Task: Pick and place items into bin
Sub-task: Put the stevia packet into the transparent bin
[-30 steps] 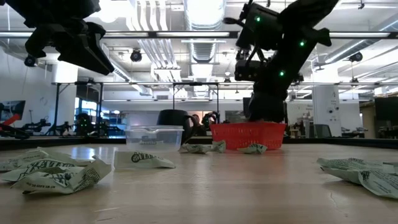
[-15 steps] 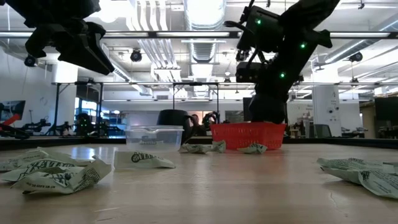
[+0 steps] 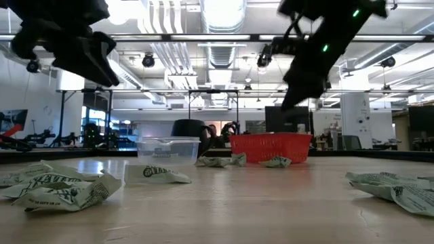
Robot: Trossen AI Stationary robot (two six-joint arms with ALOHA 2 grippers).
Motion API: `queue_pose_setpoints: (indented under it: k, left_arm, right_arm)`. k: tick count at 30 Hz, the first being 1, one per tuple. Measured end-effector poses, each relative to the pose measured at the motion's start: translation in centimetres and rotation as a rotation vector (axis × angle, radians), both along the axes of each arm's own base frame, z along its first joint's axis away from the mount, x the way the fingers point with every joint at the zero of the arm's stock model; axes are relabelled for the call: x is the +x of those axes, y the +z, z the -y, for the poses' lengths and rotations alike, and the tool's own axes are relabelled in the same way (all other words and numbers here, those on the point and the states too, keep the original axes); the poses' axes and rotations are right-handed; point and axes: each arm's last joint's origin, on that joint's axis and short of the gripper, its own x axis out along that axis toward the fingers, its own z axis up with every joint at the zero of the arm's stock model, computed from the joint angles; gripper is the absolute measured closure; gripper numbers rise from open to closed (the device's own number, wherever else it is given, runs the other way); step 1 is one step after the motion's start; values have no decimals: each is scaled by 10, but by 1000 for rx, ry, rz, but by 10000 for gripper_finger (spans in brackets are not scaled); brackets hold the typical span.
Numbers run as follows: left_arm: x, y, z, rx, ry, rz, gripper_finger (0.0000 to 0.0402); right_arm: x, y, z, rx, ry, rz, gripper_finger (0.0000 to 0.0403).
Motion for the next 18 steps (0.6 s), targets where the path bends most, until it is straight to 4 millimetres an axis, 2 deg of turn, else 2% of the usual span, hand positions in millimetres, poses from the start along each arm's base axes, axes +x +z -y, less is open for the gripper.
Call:
queue_pose_setpoints:
  k: [7, 12, 18]
  left_arm:
    - [10, -30, 36, -31, -67, -149, 304]
    - [19, -38, 62, -3, -139, -208, 304]
    - [32, -40, 80, -102, -62, -217, 304]
  right_arm:
    - [-17, 28, -40, 33, 149, 126, 281]
    - [-24, 30, -62, 22, 225, 137, 286]
    - [-26, 26, -72, 37, 231, 153, 285]
